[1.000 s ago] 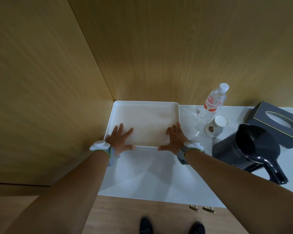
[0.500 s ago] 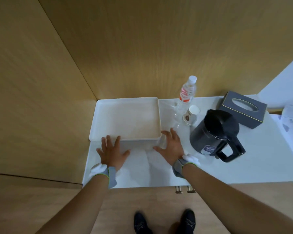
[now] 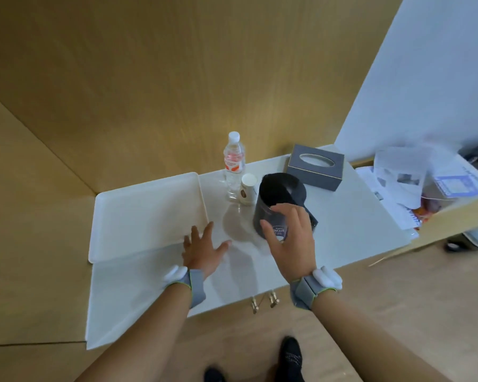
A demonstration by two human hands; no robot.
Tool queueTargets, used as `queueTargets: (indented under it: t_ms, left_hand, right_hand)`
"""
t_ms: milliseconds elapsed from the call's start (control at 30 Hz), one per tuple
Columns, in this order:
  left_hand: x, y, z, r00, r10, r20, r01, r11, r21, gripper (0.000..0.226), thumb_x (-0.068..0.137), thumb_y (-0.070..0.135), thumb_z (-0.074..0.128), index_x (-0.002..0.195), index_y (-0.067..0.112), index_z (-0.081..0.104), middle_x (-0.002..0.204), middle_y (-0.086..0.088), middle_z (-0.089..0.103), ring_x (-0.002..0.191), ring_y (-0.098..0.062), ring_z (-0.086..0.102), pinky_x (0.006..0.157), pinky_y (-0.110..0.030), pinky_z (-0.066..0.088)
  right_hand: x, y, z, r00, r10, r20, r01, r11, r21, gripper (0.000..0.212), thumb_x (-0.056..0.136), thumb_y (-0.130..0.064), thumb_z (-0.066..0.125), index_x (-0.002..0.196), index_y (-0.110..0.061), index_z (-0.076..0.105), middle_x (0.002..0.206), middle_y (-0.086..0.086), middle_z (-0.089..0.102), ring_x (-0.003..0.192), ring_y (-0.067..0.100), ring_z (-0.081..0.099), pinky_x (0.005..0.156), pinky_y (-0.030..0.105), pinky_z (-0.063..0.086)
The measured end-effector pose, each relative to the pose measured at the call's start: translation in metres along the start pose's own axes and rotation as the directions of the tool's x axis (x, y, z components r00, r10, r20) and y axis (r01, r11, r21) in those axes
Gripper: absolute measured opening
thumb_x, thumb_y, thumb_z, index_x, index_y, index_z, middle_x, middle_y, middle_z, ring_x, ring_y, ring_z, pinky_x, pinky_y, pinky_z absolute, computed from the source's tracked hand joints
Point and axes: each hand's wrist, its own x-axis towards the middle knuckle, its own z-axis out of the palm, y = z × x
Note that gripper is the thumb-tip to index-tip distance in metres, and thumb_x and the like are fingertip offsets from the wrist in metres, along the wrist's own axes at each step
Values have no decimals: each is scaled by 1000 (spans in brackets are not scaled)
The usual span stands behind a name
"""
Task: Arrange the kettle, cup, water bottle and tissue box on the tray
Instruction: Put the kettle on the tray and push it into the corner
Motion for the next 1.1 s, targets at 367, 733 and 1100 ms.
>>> queueTargets:
  t_ms: [367,733,1100]
  left_hand:
    - [-2,-10,15,998,-27,53,22,997,79,88,92,61,56,161,28,13,170,-10,-7,156,-39,-9,121,-59,21]
    - [-16,-82,-23,945,-270,-186,279,960,18,67,99,46,51,158,25,28,156,-27,27,140,-47,34,115,-48,33]
    - [-23,-149,-63,908,-357,-220,339,934,-117,57,92,43,64,136,17,40,125,-29,52,114,-51,56,97,-52,48]
  right_hand:
    - [13,55,-18,739,658,144,-674,725,144,46,87,-63,65,106,-23,58,84,-2,68,83,22,70,65,31,52]
    - [16,61,4,653,744,140,-705,530,472,68,81,-57,65,85,10,52,70,11,50,66,23,44,65,38,42]
    - [41,-6,0,769,622,146,-577,577,579,42,87,-41,67,62,-11,52,50,-11,47,50,6,47,43,14,43]
